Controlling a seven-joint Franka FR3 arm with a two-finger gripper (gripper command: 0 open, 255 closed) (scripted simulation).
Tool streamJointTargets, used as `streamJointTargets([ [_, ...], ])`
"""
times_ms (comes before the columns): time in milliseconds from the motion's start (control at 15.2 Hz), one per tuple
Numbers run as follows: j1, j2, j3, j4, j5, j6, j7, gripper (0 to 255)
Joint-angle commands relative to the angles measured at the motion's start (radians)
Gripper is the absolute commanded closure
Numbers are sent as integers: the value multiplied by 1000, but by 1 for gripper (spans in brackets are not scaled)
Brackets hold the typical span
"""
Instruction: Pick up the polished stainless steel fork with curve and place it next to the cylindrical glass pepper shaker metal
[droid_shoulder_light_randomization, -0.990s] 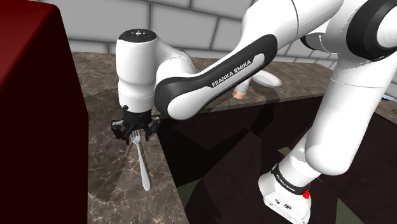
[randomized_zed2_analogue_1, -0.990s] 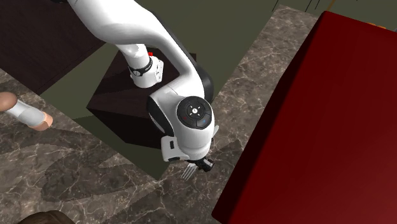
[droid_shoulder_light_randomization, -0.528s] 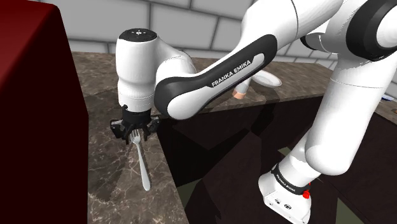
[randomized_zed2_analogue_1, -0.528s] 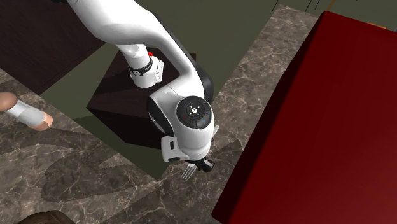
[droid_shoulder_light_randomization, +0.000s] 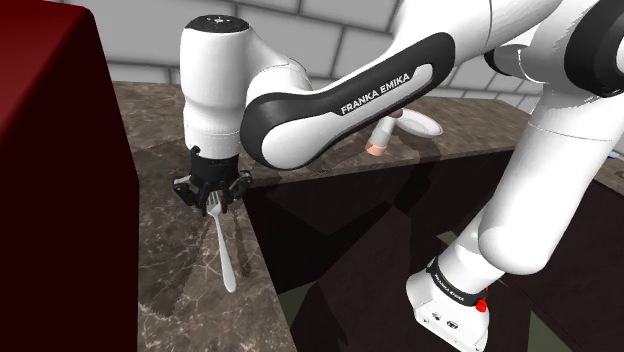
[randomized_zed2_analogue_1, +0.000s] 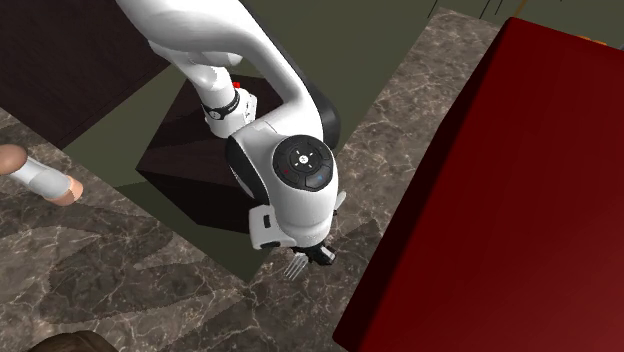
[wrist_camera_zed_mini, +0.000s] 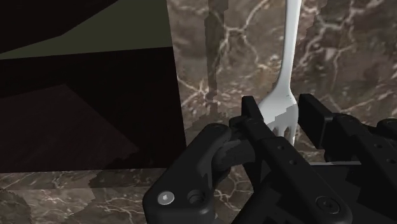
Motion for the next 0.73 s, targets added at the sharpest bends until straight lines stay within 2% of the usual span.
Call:
streamJointTargets([
  [0,-4,-16,8,11,17,-22,-10,255],
  [660,-26,-85,31,79,89,-135,-62,255],
])
